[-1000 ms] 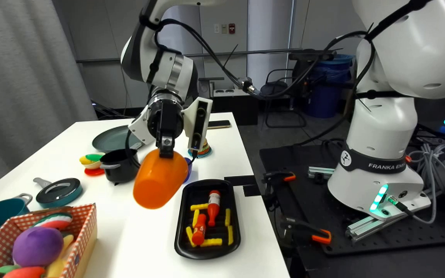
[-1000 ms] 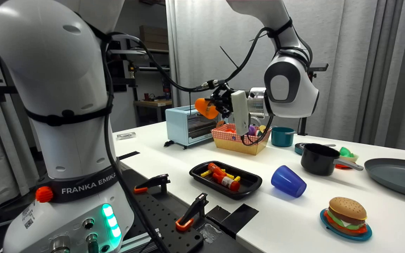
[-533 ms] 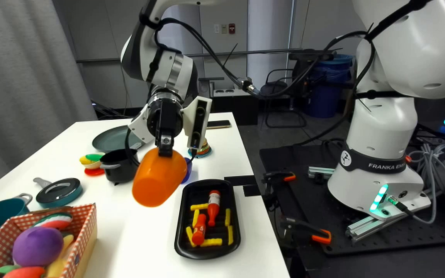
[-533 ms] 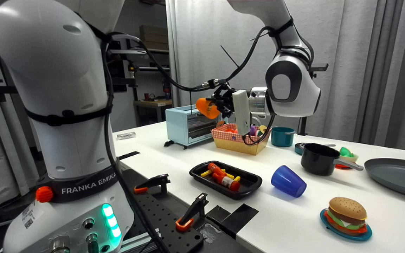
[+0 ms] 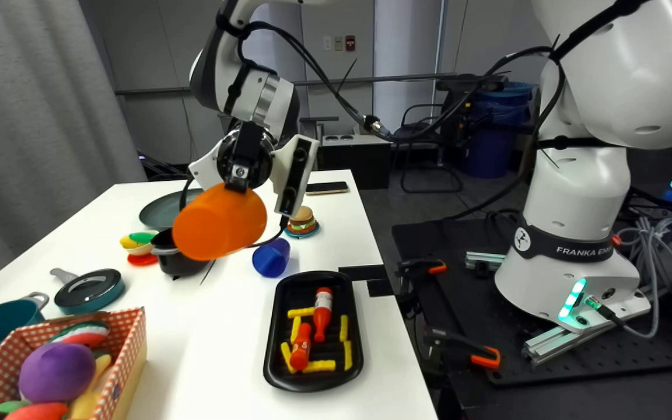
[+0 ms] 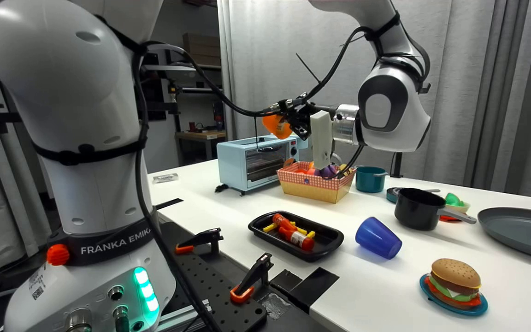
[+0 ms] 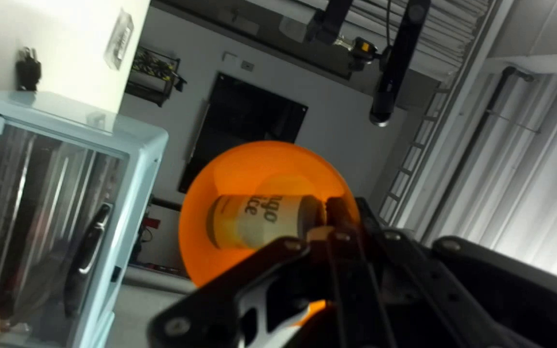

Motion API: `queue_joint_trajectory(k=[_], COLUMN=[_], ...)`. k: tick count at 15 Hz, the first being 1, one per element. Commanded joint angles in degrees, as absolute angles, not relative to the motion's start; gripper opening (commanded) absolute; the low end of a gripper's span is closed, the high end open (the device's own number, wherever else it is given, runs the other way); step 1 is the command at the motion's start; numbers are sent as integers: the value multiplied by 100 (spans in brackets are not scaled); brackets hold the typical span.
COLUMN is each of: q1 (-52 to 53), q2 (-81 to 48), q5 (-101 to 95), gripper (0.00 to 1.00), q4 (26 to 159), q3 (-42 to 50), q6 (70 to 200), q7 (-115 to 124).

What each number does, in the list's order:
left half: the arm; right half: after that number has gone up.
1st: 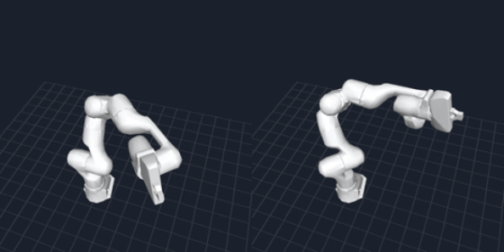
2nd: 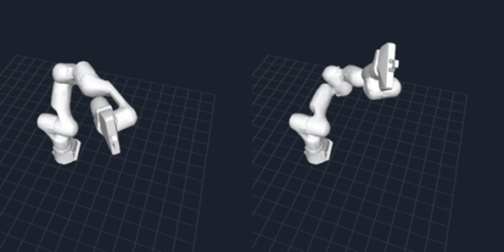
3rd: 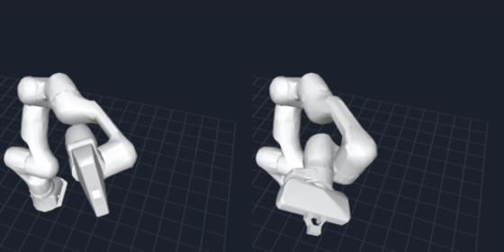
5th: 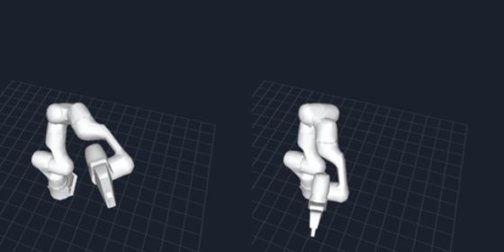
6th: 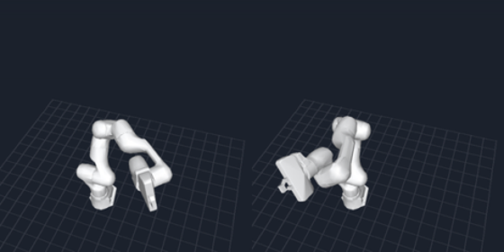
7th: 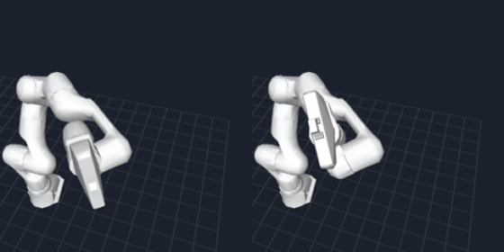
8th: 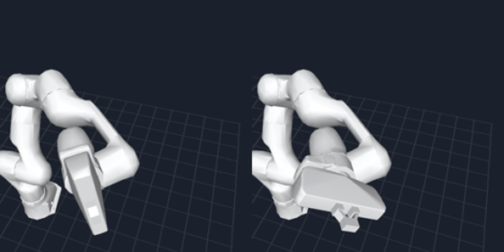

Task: Pour the content of the orange cup onto the black tray

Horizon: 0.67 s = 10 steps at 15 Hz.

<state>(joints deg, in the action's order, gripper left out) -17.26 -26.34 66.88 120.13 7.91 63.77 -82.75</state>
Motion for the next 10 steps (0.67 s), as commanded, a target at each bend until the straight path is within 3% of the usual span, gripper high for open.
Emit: queue_joint_trajectory(k=[1,10], q1=[-1811,-1500], q2=[-2737,-2615], q5=[6998,6562], gripper=[1,1], q4=[11923,11923], q3=[914,982], q6=[5833,6102], q7=[-8483,-8308])
